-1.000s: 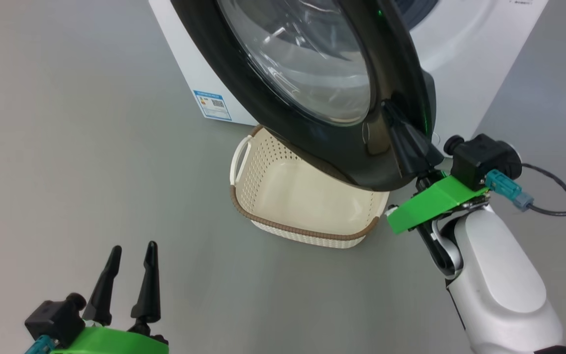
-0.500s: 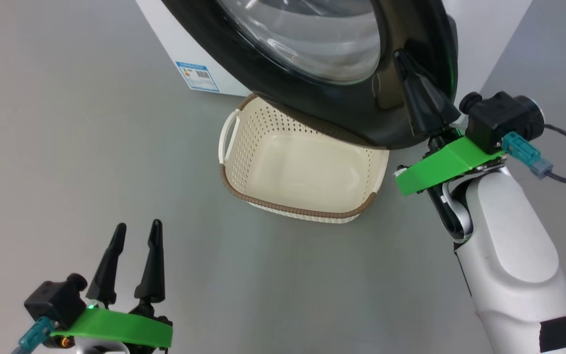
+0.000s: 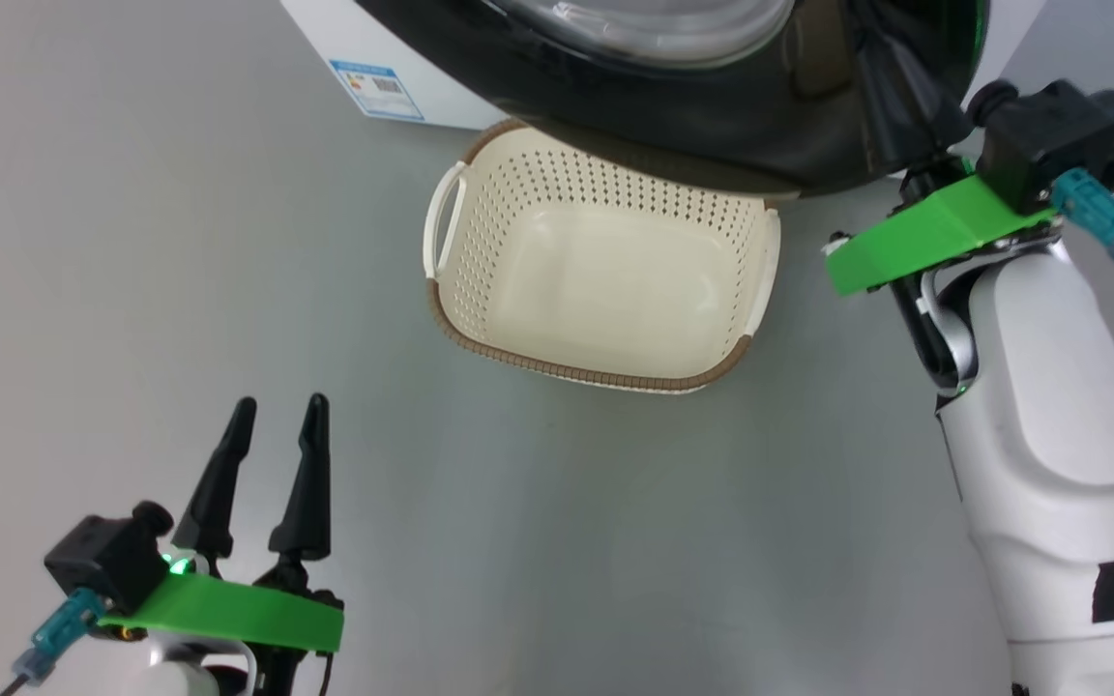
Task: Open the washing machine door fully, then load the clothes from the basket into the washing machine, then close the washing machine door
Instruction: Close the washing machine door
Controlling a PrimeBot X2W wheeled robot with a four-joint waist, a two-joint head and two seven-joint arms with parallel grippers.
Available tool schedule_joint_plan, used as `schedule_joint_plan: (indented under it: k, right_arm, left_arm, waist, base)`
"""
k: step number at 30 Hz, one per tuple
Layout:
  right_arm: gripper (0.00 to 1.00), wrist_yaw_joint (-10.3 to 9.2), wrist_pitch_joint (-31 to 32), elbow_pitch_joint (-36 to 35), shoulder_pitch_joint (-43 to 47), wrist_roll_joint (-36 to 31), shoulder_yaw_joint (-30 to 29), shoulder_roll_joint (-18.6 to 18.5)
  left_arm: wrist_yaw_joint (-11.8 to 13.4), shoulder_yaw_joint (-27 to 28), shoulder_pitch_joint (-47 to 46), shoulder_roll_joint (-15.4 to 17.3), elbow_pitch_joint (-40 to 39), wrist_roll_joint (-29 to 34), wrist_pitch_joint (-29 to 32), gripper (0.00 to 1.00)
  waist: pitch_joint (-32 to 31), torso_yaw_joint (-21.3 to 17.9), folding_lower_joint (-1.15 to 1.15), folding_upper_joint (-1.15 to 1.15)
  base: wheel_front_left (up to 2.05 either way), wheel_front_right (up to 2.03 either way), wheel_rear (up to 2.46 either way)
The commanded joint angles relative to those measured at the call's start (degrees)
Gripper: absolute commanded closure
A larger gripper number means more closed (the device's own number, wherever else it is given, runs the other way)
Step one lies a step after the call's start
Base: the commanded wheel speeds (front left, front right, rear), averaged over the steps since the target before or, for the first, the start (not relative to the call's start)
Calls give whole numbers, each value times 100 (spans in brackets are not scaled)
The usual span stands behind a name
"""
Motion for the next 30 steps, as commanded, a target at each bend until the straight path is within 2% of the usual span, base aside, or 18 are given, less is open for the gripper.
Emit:
schedule_joint_plan:
  k: [1,15,22,30]
  right_arm:
    - [100,7,-26,-91,-193,-65,17,74]
    - [100,7,-26,57,-869,-304,-350,-113]
    - [100,7,-26,69,-1098,-428,-512,-143]
    - [100,7,-26,219,-1415,-605,-547,-349]
  left_arm:
    - [-14,186,-184,189,-154,-77,-37,0]
    - [-14,70,-246,268,-209,-176,-37,0]
    - [-14,-7,-275,259,-346,-211,-37,0]
    - [-14,-93,-252,260,-490,-223,-37,0]
  waist:
    - [141,61,0,0]
    - [528,278,0,0]
    - [607,354,0,0]
    - [601,442,0,0]
  base:
    - [0,0,0]
    - [0,0,0]
    - [0,0,0]
    - [0,0,0]
